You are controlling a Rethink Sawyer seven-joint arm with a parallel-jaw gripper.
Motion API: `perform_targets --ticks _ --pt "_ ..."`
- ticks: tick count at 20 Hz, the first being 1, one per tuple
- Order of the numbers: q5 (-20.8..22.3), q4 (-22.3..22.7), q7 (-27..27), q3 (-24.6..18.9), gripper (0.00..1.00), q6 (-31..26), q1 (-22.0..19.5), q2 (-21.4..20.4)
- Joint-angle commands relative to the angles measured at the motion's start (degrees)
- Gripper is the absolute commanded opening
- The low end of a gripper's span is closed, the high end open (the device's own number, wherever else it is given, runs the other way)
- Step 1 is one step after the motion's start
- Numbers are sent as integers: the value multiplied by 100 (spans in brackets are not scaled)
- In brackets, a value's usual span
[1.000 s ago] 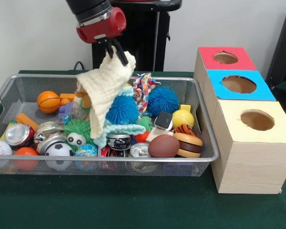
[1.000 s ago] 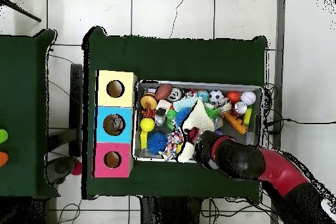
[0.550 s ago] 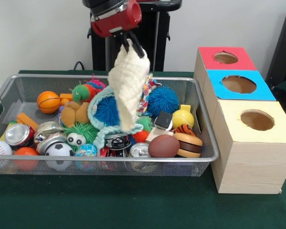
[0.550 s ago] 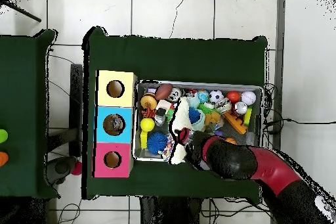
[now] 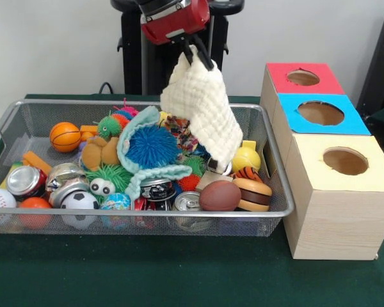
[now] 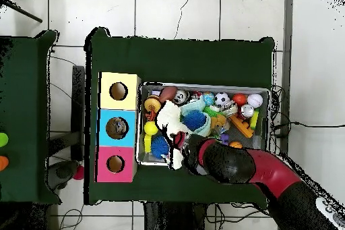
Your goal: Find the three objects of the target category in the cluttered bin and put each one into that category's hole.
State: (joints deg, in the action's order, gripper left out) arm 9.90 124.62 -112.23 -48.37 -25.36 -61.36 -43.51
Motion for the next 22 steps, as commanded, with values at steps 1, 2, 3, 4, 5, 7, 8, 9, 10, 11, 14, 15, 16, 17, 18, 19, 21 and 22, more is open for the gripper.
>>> perform_targets --ticks 1,2,3,4,5,7,8,9,10,11,14,15,16,17,18,19,21,22 --pt "28 31 -270 -14 0 109 124 -135" --pt "78 -18 -220 35 100 110 119 -107" --pt "120 -59 -165 80 100 39 130 -114" --pt "163 -100 -111 125 100 -32 140 -121" --pt "236 -162 -39 164 100 -33 137 -90" --pt "529 -405 266 247 100 -78 159 -33" --pt "656 -488 358 286 100 -88 176 -39" --pt "731 -543 431 304 100 -169 187 -66" --pt "866 -646 598 327 100 -370 215 -111" --pt "940 -700 656 323 100 -426 219 -111" --pt "1152 -860 795 286 100 -513 169 -31" --pt "1199 -891 809 262 100 -545 154 -9" --pt "1290 -941 897 243 100 -633 130 3" --pt "1366 -985 936 238 100 -681 123 13" --pt "1466 -1039 1010 243 100 -737 105 31" --pt "1521 -1074 1032 238 100 -773 92 50" --pt "1679 -1153 1141 211 100 -832 59 88" --pt "1778 -1200 1229 191 100 -872 42 111"
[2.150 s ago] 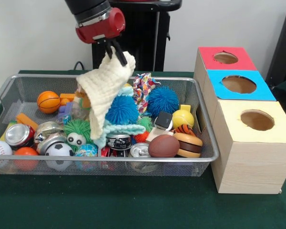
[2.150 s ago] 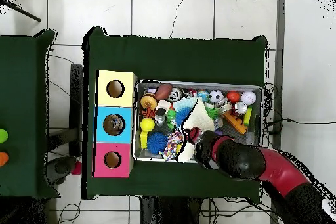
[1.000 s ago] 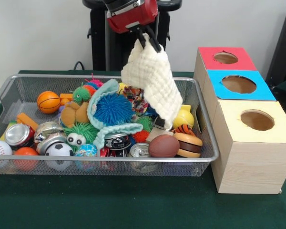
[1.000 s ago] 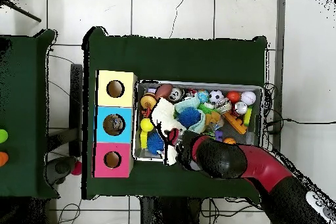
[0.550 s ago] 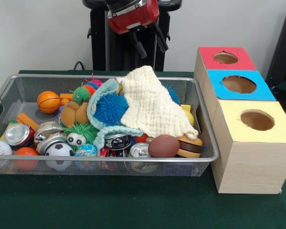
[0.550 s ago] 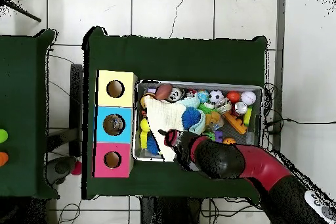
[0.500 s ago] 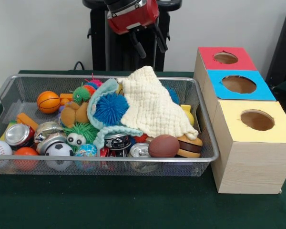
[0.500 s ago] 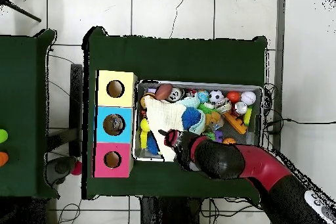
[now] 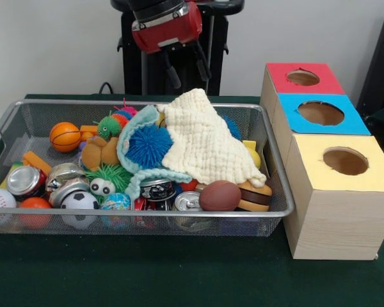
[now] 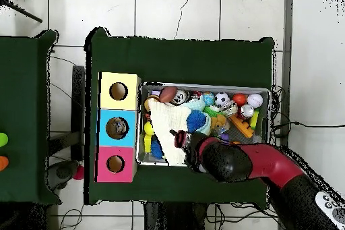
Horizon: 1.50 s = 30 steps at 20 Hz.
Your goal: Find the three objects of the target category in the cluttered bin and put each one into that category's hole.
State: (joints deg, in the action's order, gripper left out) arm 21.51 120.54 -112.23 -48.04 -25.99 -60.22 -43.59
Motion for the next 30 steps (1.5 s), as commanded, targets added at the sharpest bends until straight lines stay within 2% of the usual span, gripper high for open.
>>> perform_targets --ticks 1,16,25,30 --pt "685 -827 1271 149 100 -853 -78 129" --pt "2349 -1396 1983 174 100 -1173 -112 358" --pt "3136 -1601 1960 293 100 -1049 -118 567" --pt "3429 -1654 1638 370 100 -842 -107 636"
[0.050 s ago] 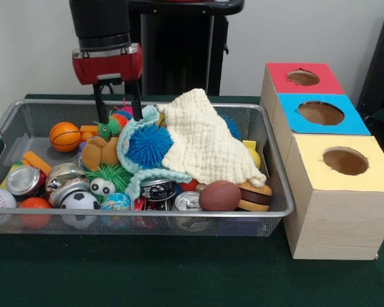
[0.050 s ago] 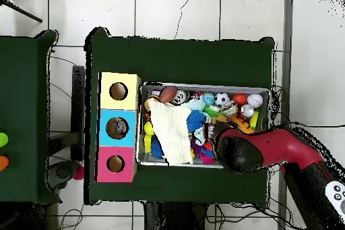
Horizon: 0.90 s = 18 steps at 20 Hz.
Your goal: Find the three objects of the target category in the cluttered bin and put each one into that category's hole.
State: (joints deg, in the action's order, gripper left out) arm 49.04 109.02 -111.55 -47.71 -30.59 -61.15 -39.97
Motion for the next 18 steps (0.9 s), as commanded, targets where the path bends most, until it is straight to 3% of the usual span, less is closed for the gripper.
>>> perform_targets --ticks 1,10,18 --pt "735 -508 1456 372 100 -318 -2 267" --pt "1111 -587 1294 644 100 -492 127 344" --pt "1368 -722 1158 1103 100 -643 291 756"
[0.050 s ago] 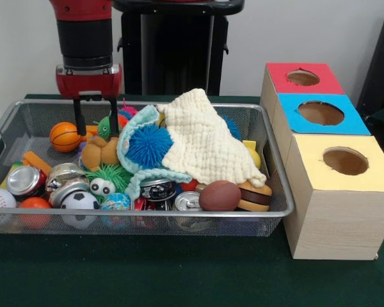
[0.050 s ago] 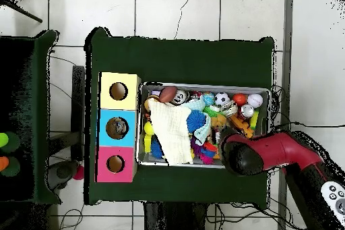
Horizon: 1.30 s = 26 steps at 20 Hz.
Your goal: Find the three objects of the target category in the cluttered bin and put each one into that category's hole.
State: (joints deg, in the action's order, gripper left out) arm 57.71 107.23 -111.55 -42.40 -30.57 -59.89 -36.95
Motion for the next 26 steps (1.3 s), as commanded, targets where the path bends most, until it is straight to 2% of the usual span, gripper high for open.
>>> perform_targets --ticks 1,7,10,13,14,17,21,22,25,26 --pt "519 -562 1136 625 100 -641 181 514" --pt "622 -673 1088 834 100 -547 283 735" --pt "408 -643 1030 817 100 -495 218 768" --pt "276 -564 834 675 100 -102 79 809" --pt "304 -533 585 595 100 289 10 831" --pt "427 -545 275 574 100 703 52 715" --pt "714 -571 703 565 100 652 247 395" --pt "922 -622 853 604 100 666 364 326" --pt "1078 -676 732 677 100 867 443 260" --pt "1201 -696 574 740 0 1018 506 217"
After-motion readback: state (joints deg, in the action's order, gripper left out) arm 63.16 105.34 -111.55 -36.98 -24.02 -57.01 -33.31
